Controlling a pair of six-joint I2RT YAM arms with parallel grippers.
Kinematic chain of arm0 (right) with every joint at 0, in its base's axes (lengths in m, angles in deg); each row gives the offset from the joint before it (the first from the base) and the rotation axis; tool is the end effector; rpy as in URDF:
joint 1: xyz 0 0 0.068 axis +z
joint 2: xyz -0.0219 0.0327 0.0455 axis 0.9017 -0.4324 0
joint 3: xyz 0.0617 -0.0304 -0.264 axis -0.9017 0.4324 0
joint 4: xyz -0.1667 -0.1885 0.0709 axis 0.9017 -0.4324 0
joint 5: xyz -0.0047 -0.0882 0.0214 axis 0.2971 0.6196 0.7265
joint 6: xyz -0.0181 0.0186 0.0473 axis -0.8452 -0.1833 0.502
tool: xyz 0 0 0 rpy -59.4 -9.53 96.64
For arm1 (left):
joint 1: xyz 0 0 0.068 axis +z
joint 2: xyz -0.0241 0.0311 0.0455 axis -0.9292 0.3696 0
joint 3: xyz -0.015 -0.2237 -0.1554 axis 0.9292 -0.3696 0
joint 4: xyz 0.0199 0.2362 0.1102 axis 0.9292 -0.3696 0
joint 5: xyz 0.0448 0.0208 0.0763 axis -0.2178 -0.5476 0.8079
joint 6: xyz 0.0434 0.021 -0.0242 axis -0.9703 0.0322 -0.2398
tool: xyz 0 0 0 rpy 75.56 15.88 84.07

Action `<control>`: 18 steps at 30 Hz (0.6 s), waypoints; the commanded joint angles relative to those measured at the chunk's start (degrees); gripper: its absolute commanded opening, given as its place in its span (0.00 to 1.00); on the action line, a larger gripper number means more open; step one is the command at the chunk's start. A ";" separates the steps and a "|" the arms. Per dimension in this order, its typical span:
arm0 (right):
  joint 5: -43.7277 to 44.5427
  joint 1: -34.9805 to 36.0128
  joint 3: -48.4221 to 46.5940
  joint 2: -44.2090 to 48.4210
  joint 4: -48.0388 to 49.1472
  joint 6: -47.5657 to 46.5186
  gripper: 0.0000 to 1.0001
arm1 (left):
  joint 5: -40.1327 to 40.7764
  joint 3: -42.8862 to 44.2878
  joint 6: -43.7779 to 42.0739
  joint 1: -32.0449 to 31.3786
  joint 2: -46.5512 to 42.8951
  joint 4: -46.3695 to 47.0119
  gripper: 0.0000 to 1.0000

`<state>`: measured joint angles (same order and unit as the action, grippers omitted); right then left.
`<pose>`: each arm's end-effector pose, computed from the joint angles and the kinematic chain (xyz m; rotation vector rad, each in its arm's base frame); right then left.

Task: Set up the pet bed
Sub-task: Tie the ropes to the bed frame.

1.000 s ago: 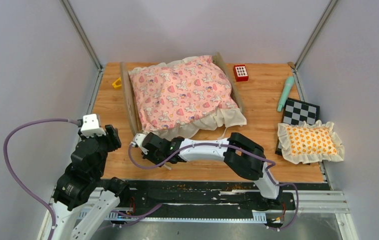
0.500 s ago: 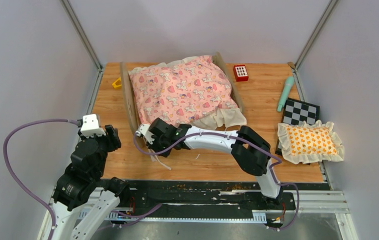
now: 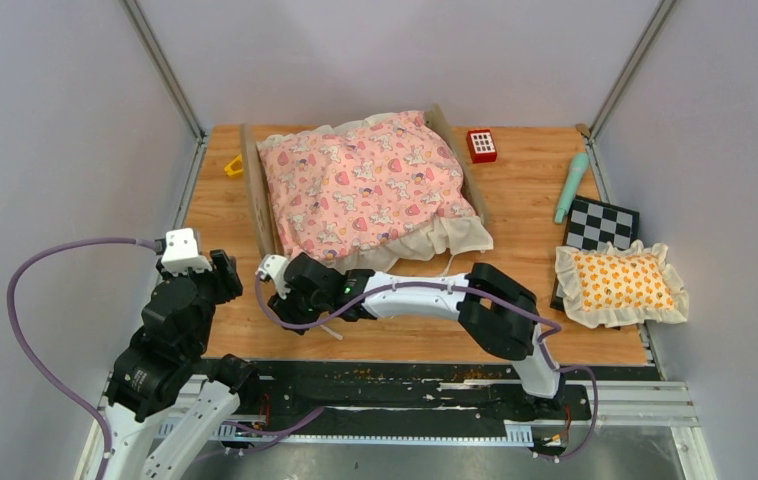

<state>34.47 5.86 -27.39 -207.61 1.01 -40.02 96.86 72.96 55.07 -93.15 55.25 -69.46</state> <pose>0.1522 0.4396 0.2013 -1.3739 2.0393 0.8115 0.0566 -0.0061 0.3460 -0.2188 1.7910 0.0006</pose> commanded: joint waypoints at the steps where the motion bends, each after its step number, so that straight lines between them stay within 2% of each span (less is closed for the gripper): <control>1: 4.16 -0.51 0.00 -0.86 7.71 5.00 0.38 | -0.44 -0.41 0.42 -0.05 -0.18 1.45 0.66; 11: 15.32 -0.76 -1.69 -6.60 7.46 7.54 0.41 | -0.42 0.07 0.20 -0.12 -0.44 1.22 0.65; 18: 21.19 -0.48 -0.15 -7.03 7.19 7.58 0.42 | -0.59 0.19 -0.05 -0.12 -0.06 1.28 0.66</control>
<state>50.16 5.29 -27.54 -215.08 6.32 -33.52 96.49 72.94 55.05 -93.15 55.25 -69.46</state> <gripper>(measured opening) 0.419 0.655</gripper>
